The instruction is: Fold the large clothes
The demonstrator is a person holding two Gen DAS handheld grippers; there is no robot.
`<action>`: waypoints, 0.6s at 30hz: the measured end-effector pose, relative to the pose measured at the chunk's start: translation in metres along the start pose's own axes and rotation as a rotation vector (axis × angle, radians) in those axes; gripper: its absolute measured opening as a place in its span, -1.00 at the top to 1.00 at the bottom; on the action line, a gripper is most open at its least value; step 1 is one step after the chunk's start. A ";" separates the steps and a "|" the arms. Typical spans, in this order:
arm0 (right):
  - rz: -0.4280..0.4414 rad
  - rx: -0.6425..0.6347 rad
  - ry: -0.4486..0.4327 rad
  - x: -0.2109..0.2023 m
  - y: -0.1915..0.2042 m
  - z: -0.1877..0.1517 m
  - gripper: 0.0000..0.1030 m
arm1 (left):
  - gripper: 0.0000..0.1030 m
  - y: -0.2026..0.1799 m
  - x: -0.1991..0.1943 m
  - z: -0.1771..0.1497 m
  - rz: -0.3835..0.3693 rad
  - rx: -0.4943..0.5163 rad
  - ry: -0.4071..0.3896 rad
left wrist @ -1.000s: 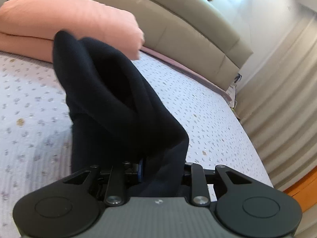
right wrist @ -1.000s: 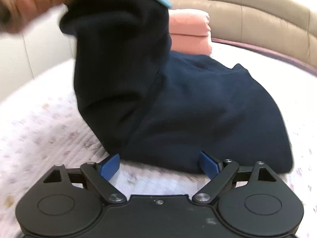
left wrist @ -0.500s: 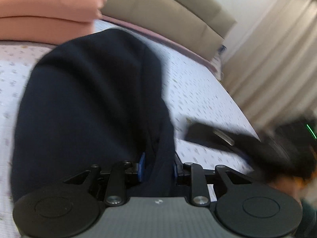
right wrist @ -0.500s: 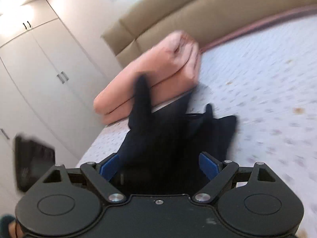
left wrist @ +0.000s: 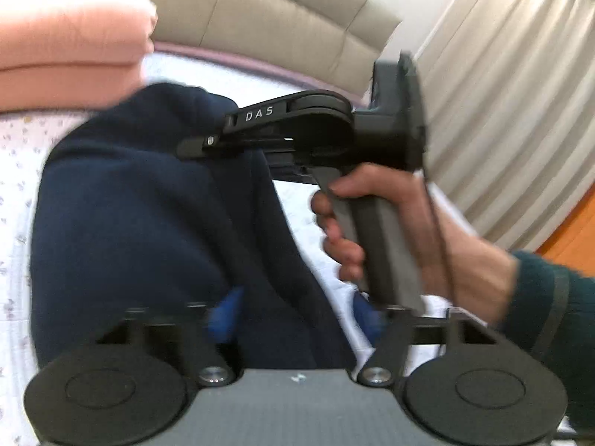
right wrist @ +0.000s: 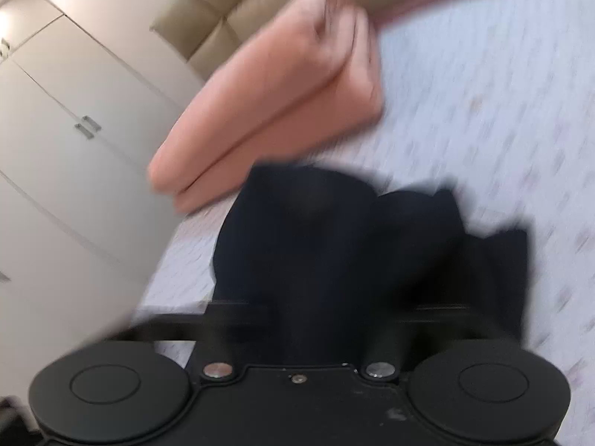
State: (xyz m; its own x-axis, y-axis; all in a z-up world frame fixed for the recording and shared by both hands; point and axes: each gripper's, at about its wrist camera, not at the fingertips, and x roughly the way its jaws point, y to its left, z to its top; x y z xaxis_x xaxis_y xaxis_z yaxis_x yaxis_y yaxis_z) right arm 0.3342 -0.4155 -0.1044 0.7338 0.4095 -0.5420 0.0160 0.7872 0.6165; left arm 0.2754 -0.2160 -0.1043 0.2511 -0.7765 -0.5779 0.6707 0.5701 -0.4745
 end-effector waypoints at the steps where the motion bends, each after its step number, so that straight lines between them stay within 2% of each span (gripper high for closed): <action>1: 0.024 0.008 -0.027 -0.009 0.004 0.001 0.77 | -0.65 -0.003 -0.012 0.002 -0.027 -0.005 -0.010; 3: 0.065 0.029 -0.110 -0.029 0.009 0.011 0.78 | -0.78 -0.003 -0.041 0.002 -0.063 -0.011 -0.052; 5: 0.019 0.011 -0.148 -0.037 0.002 0.021 0.78 | -0.88 0.004 -0.065 -0.001 -0.051 -0.030 -0.117; 6: -0.021 0.024 -0.143 -0.036 -0.009 0.023 0.77 | -0.86 0.010 -0.072 -0.003 -0.040 -0.044 -0.145; 7: -0.041 0.041 -0.101 -0.031 -0.021 0.025 0.74 | -0.83 0.019 -0.072 -0.002 -0.020 -0.062 -0.164; 8: -0.033 0.077 -0.037 -0.025 -0.037 0.024 0.73 | -0.58 0.032 -0.070 -0.002 0.016 -0.090 -0.163; 9: -0.018 0.128 0.004 -0.022 -0.054 0.020 0.71 | -0.09 0.046 -0.062 -0.003 0.056 -0.128 -0.142; 10: 0.001 0.186 0.028 -0.021 -0.068 0.014 0.58 | 0.12 0.062 -0.052 -0.001 0.088 -0.160 -0.109; 11: 0.034 0.254 0.050 -0.020 -0.080 0.007 0.47 | 0.21 0.078 -0.039 -0.005 0.120 -0.190 -0.071; 13: 0.124 0.380 0.070 -0.026 -0.099 -0.006 0.02 | 0.19 0.095 -0.029 -0.013 0.109 -0.234 -0.065; 14: 0.170 0.415 0.084 -0.032 -0.102 -0.012 -0.03 | 0.18 0.099 -0.029 -0.013 0.104 -0.232 -0.067; 16: 0.228 0.410 0.117 -0.044 -0.100 -0.023 -0.41 | 0.12 0.093 -0.029 -0.013 0.125 -0.167 -0.038; 18: 0.230 0.336 0.167 -0.055 -0.087 -0.030 -0.57 | 0.04 0.084 -0.023 -0.015 0.142 -0.116 -0.008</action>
State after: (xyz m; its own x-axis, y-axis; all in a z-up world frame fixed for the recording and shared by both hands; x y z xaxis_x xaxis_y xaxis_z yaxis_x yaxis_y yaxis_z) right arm 0.2721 -0.4929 -0.1452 0.6249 0.6471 -0.4368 0.1055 0.4843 0.8685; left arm 0.3157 -0.1464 -0.1408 0.3436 -0.6880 -0.6392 0.5436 0.7008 -0.4620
